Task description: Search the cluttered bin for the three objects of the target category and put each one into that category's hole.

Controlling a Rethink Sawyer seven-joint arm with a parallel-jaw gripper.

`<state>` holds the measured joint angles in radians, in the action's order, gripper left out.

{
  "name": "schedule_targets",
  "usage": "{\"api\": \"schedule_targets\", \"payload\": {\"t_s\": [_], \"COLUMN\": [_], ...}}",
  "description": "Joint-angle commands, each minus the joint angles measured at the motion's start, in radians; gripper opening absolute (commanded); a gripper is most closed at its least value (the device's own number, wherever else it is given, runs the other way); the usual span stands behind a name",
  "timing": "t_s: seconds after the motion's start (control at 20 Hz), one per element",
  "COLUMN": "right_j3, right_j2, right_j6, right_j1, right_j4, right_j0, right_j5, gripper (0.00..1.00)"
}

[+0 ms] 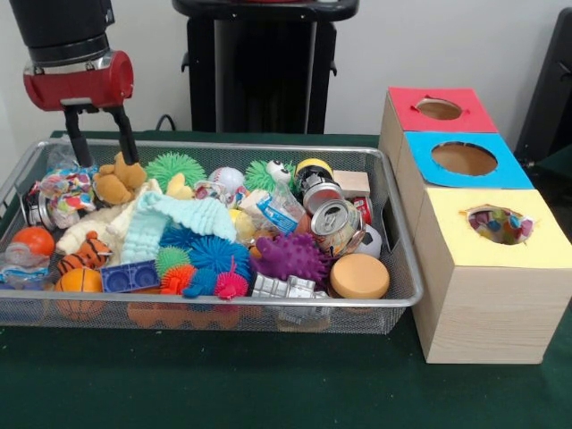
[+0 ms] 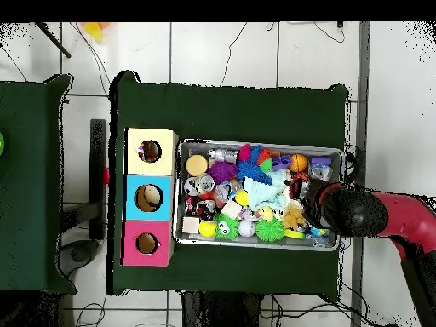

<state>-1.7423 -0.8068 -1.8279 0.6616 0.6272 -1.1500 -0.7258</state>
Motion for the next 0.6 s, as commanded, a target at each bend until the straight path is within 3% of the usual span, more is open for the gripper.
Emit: {"api": "schedule_targets", "payload": {"t_s": [0.05, 0.6], "right_j3": [0.071, 0.124], "right_j2": [-0.040, -0.024], "right_j6": [0.379, 0.543], "right_j1": [0.022, -0.077], "right_j4": [0.052, 0.114], "right_j0": [-0.026, -0.092], "right_j5": [-0.133, -0.101], "gripper": [1.00, 1.00]}}
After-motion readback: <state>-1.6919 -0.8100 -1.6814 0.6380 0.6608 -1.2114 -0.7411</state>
